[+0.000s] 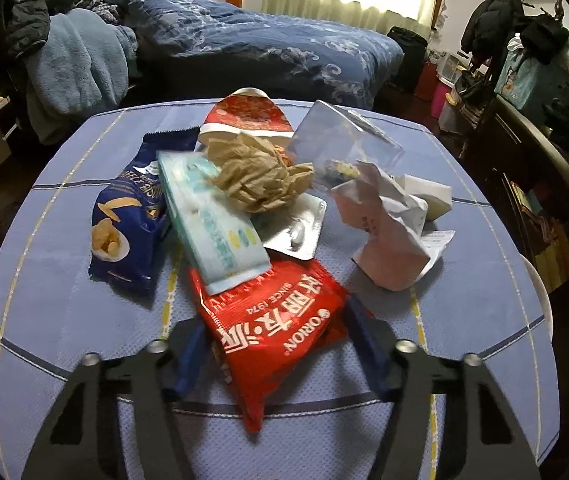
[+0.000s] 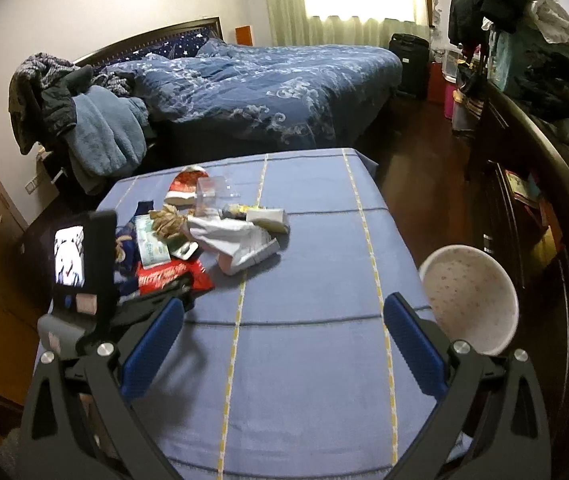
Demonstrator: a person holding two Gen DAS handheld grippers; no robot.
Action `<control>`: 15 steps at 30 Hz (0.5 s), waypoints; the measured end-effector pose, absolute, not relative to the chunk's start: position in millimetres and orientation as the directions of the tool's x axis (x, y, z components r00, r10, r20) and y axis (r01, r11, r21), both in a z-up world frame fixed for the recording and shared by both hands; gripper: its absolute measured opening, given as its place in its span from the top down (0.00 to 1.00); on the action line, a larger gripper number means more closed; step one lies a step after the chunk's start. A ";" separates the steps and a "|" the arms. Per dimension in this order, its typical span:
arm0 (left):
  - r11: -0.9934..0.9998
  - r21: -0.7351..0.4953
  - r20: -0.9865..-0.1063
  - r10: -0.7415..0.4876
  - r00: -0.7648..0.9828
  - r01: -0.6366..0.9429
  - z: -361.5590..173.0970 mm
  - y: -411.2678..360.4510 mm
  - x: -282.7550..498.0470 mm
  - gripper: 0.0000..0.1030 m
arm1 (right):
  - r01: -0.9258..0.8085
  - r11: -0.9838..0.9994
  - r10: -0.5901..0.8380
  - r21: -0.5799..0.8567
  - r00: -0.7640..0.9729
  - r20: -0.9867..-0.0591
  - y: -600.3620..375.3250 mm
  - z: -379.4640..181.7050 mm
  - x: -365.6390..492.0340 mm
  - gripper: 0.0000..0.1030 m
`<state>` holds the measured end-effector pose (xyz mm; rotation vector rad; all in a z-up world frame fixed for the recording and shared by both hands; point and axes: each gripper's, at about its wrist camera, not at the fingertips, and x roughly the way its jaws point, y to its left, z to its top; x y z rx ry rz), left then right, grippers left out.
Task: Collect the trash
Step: 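Grasp the red chip bag with the left tool while the right tool grasps the white tissue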
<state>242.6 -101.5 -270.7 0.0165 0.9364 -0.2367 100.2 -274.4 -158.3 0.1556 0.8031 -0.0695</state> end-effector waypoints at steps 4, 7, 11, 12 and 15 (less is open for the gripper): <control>0.969 -0.116 -0.787 -0.223 0.575 0.217 -268.7 -94.0 235.8 0.69 | 0.111 0.982 0.035 0.152 0.688 -0.725 -276.2 -165.9 122.1 0.03; 0.972 -0.122 -0.772 -0.221 0.596 0.202 -261.6 -82.5 226.5 0.88 | 0.073 0.979 0.090 0.189 0.680 -0.728 -269.9 -175.8 144.7 0.03; 0.978 -0.144 -0.746 -0.209 0.632 0.152 -247.1 -56.1 214.0 0.88 | 0.029 0.979 0.137 0.203 0.644 -0.753 -252.4 -198.4 180.3 0.03; 0.979 -0.148 -0.743 -0.203 0.638 0.139 -244.2 -50.5 211.3 0.88 | 0.020 0.980 0.142 0.200 0.637 -0.758 -248.6 -204.6 186.9 0.03; 0.981 -0.166 -0.735 -0.194 0.650 0.104 -236.7 -31.9 205.7 0.88 | 0.003 0.983 0.145 0.182 0.589 -0.795 -232.1 -231.1 219.5 0.03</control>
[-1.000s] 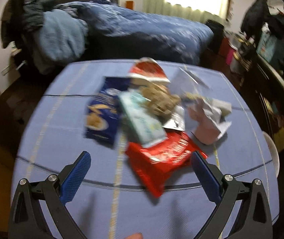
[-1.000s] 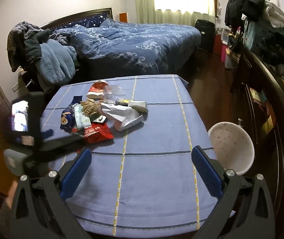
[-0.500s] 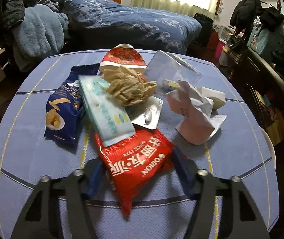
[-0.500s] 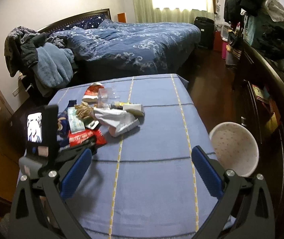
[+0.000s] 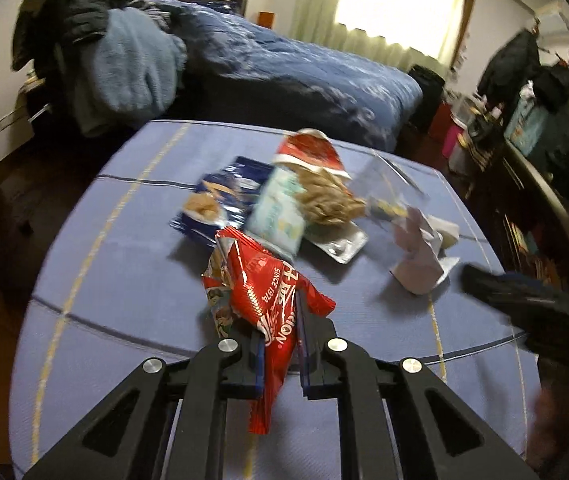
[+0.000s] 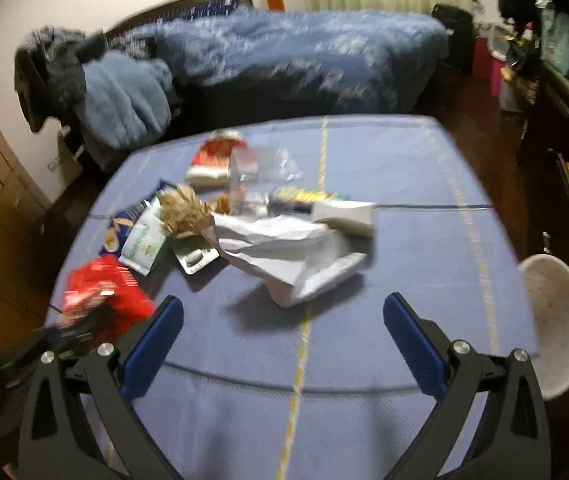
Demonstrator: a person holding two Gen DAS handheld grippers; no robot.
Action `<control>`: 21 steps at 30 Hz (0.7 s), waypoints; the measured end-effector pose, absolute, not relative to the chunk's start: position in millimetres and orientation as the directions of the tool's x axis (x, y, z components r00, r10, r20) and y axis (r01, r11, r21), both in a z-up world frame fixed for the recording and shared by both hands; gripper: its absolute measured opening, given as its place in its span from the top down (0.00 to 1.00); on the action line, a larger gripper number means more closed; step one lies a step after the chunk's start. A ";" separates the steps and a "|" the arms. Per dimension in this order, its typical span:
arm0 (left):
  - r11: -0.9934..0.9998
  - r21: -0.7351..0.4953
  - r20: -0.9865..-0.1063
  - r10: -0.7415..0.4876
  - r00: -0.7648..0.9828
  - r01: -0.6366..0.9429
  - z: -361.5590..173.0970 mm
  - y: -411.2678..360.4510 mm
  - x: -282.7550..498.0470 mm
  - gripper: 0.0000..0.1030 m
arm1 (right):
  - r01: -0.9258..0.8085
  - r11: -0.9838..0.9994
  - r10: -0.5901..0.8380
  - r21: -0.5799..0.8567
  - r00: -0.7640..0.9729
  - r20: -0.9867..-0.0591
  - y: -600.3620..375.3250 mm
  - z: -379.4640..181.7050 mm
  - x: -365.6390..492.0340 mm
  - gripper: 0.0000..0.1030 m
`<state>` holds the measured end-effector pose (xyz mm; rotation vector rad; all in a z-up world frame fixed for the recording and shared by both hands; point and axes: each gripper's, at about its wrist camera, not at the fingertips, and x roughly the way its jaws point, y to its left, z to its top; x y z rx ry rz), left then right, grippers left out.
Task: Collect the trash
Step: 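Grasp the red chip bag with the left tool while the right tool grasps the white tissue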
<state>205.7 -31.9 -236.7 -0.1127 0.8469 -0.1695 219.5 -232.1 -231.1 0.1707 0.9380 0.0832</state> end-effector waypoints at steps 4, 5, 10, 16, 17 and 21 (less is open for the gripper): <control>0.983 -0.173 -0.719 -0.174 0.673 0.070 -225.9 -14.2 200.4 0.87 | 0.012 0.989 0.115 0.150 0.580 -0.807 -219.7 -253.3 246.7 0.03; 0.983 -0.173 -0.715 -0.171 0.678 0.066 -224.1 -10.9 199.5 0.87 | 0.016 0.990 0.104 0.137 0.574 -0.813 -217.1 -258.8 254.3 0.04; 0.980 -0.191 -0.706 -0.175 0.687 0.054 -221.4 -1.9 194.2 0.86 | 0.037 0.998 0.022 0.053 0.575 -0.818 -208.1 -269.6 272.7 0.33; 0.980 -0.187 -0.703 -0.182 0.687 0.068 -217.4 -7.7 193.0 0.86 | 0.025 0.997 0.040 0.068 0.587 -0.809 -212.2 -262.2 265.4 0.60; 0.981 -0.180 -0.701 -0.178 0.690 0.071 -216.2 -8.9 192.8 0.86 | 0.024 0.997 0.043 0.070 0.592 -0.805 -213.3 -259.4 261.4 0.69; 0.984 -0.157 -0.693 -0.169 0.701 0.083 -210.8 -14.6 189.3 0.85 | 0.024 0.995 0.066 0.100 0.605 -0.794 -219.6 -248.6 242.7 0.69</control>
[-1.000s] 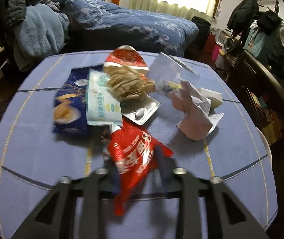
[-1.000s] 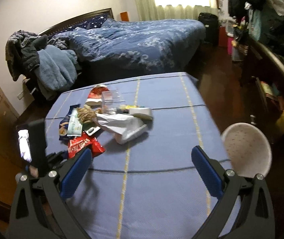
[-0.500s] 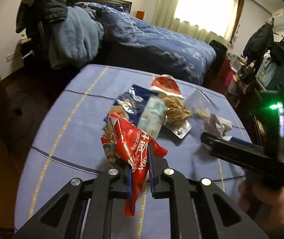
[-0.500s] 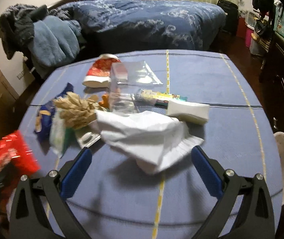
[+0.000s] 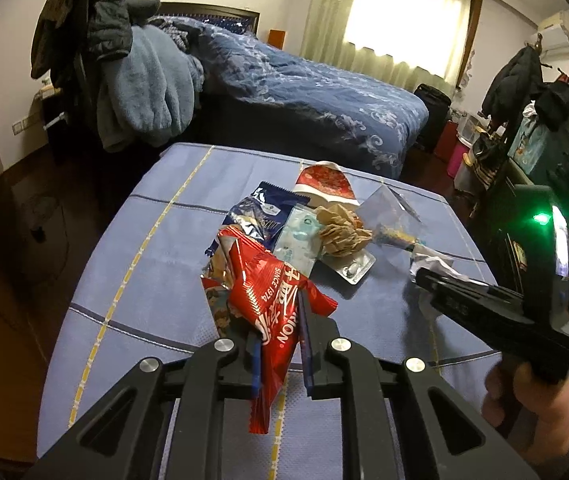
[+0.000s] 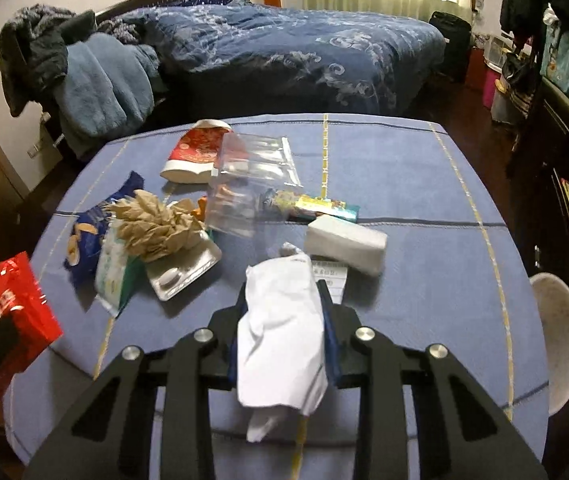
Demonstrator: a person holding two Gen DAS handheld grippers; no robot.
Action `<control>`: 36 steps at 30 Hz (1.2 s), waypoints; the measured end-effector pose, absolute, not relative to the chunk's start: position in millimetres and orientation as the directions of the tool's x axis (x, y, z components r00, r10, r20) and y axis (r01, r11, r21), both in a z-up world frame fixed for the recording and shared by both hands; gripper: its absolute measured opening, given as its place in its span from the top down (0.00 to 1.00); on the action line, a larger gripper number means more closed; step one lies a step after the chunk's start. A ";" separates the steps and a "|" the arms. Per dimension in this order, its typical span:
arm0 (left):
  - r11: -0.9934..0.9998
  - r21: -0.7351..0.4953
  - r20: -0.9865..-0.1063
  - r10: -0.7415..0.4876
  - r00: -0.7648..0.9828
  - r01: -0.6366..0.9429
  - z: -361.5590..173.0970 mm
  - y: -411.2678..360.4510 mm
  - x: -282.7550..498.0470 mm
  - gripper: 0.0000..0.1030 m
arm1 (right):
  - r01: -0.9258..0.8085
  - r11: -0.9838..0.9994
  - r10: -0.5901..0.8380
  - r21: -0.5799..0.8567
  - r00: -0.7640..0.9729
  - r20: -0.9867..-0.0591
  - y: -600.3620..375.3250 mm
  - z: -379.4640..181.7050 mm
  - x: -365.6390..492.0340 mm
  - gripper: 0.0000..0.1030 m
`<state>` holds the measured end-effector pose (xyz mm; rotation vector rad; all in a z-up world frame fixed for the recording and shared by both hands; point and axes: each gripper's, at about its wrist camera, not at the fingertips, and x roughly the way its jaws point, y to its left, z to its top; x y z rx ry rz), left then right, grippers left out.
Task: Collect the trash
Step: 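Grasp the red chip bag with the left tool while the right tool grasps the white tissue, then carry both items to the white wastebasket and open both tools to drop them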
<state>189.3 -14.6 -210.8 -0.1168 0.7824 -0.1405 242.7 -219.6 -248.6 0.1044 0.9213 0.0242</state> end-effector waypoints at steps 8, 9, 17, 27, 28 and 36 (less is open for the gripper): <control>0.977 -0.169 -0.665 -0.210 0.717 0.130 -192.2 -30.1 178.8 0.85 | 0.025 0.980 0.135 0.196 0.640 -0.757 -252.0 -224.0 184.2 0.69; 0.976 -0.167 -0.662 -0.217 0.718 0.141 -190.3 -34.5 178.0 0.85 | 0.029 0.978 0.137 0.204 0.646 -0.751 -257.5 -220.7 176.7 0.69; 0.923 -0.152 -0.633 -0.365 0.682 0.354 -175.8 -118.7 175.7 0.83 | 0.122 0.963 0.090 0.242 0.698 -0.710 -324.4 -192.6 117.2 0.69; 0.781 -0.179 -0.663 -0.545 0.513 0.598 -186.1 -259.6 190.7 0.83 | 0.314 0.929 -0.095 0.195 0.713 -0.695 -423.1 -184.9 63.7 0.69; 0.771 -0.186 -0.664 -0.556 0.500 0.609 -186.7 -268.5 191.0 0.83 | 0.336 0.922 -0.116 0.189 0.709 -0.696 -433.6 -186.5 59.0 0.69; 0.680 -0.111 -0.697 -0.573 0.432 0.725 -197.5 -363.6 191.0 0.82 | 0.422 0.882 -0.162 0.209 0.688 -0.707 -492.0 -207.2 52.8 0.68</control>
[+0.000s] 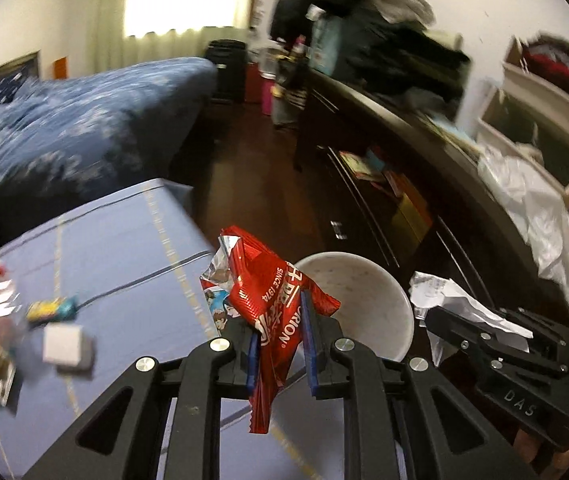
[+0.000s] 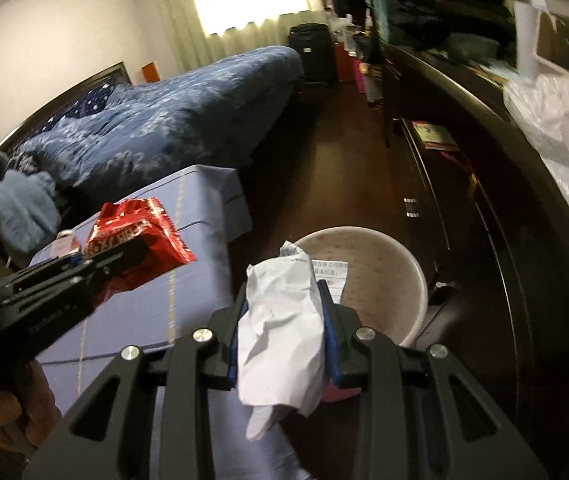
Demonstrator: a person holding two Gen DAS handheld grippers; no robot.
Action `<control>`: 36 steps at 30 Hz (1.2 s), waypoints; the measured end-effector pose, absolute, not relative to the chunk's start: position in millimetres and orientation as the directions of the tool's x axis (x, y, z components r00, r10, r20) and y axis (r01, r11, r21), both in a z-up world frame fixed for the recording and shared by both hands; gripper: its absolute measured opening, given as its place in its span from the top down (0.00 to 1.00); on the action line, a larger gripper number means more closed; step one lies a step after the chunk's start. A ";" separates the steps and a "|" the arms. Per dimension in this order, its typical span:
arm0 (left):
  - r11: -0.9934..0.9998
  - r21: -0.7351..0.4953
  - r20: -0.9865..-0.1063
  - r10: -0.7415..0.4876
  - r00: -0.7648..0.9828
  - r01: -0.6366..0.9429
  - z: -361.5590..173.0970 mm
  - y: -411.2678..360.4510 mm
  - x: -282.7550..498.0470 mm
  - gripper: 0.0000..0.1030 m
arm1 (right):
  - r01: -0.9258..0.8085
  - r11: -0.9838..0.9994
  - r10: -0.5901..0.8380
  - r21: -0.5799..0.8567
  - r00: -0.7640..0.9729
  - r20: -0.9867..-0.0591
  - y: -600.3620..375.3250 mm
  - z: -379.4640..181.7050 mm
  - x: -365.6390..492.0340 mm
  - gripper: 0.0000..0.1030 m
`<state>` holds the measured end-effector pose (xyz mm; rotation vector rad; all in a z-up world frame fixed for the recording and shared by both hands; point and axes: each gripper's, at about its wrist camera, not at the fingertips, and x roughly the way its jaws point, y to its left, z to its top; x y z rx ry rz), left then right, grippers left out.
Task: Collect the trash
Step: 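Carry both items to the white wastebasket and open both tools to drop them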
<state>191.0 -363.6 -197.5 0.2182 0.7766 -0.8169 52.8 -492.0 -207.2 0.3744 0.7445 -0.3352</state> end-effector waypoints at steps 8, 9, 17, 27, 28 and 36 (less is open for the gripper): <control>0.621 -0.090 -0.737 -0.567 0.367 0.779 -223.2 -421.5 204.3 0.81 | 0.472 0.839 -0.131 0.271 0.658 -0.741 -546.4 -245.6 67.4 0.68; 0.618 -0.091 -0.740 -0.567 0.363 0.781 -225.2 -425.6 205.9 0.81 | 0.475 0.837 -0.132 0.271 0.656 -0.743 -549.6 -249.4 70.6 0.68; 0.608 -0.164 -0.779 -0.563 0.276 0.777 -247.9 -466.1 228.6 0.81 | 0.497 0.818 -0.109 0.291 0.630 -0.769 -571.2 -286.1 86.2 0.68; 0.620 -0.197 -0.797 -0.552 0.244 0.760 -263.6 -490.4 240.4 0.58 | 0.495 0.817 -0.082 0.295 0.607 -0.791 -586.3 -317.9 96.6 0.65; 0.621 -0.198 -0.795 -0.554 0.246 0.758 -263.2 -489.5 241.4 0.53 | 0.493 0.818 -0.082 0.296 0.611 -0.788 -586.7 -318.7 97.7 0.63; 0.632 -0.223 -0.772 -0.579 0.260 0.742 -252.7 -485.9 247.4 0.36 | 0.492 0.825 -0.116 0.277 0.627 -0.770 -583.7 -313.8 94.2 0.39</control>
